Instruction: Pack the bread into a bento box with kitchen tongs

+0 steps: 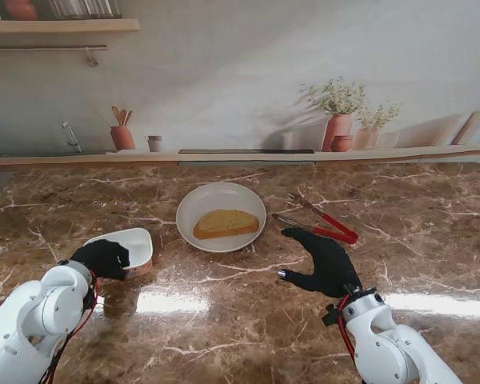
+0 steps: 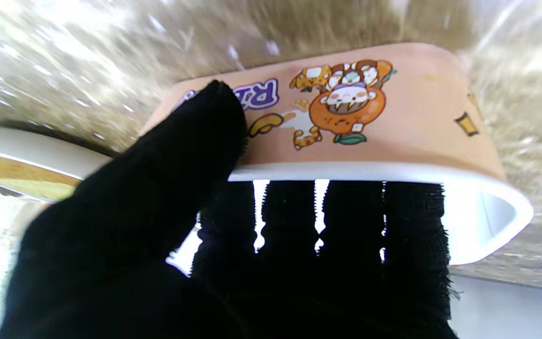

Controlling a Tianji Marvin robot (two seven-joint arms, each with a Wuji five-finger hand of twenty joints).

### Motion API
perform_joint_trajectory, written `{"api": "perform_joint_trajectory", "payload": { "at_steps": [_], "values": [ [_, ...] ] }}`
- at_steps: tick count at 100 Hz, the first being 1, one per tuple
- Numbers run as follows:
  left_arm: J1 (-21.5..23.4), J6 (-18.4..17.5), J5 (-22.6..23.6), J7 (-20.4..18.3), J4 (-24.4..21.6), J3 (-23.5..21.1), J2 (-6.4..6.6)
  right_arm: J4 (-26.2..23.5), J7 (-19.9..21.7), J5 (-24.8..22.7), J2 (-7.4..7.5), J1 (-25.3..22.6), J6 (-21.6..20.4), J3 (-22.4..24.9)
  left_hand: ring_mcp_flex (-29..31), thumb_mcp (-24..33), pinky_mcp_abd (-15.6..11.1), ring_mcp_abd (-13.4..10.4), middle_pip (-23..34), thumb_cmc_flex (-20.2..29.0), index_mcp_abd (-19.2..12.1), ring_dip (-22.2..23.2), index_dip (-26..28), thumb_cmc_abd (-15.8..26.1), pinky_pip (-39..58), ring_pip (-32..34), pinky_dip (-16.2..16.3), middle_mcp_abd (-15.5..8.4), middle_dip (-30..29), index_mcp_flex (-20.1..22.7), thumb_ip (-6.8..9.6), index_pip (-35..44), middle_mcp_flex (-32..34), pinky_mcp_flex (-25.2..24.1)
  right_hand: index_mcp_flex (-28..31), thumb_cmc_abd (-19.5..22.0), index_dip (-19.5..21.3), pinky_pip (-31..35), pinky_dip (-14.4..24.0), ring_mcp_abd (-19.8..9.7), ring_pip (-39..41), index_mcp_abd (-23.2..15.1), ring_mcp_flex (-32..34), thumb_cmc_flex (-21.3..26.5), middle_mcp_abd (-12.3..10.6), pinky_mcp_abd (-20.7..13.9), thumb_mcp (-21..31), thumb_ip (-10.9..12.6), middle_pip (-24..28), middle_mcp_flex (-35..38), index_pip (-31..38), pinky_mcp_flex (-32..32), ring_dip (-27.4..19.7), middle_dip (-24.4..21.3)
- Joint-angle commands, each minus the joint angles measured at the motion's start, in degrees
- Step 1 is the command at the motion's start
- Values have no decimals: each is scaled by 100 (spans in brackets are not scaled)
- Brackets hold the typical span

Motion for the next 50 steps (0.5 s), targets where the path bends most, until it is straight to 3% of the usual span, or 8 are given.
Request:
{"api": "perform_joint_trajectory", "payload": {
  "at_steps": [1,25,50],
  "values": [
    [400,-61,31,-56,-204,32,-17,40,46,22,-18,-52,-13,-9,309,231,86,222,-38,82,-32,-28,-4,11,381,180,-29,239,-54,469,-10,157,441,123,114,87,-34,31,-34,-155,-79,-130,49,30,-110,-98,-97,140,-117,10,9,-64,110,82],
    [1223,-412,123,-166,-1190,-21,-16,68,-24,33,-30,-9,-25,-78,353,150,96,209,2,101,-6,-70,-53,38,454,171,-68,239,-127,482,-9,130,428,189,123,88,-33,27,-30,-153,-82,-132,40,52,-110,-105,-111,141,-116,12,9,-63,111,84],
    [1100,-638,-2,-127,-1430,594,-1,33,-95,31,-44,13,-18,-125,560,65,144,212,226,57,124,-157,-129,34,686,283,-185,301,-404,493,-2,100,432,423,135,89,-32,26,-27,-153,-80,-134,43,74,-105,-99,-122,142,-116,9,11,-63,110,84]
  ]
}}
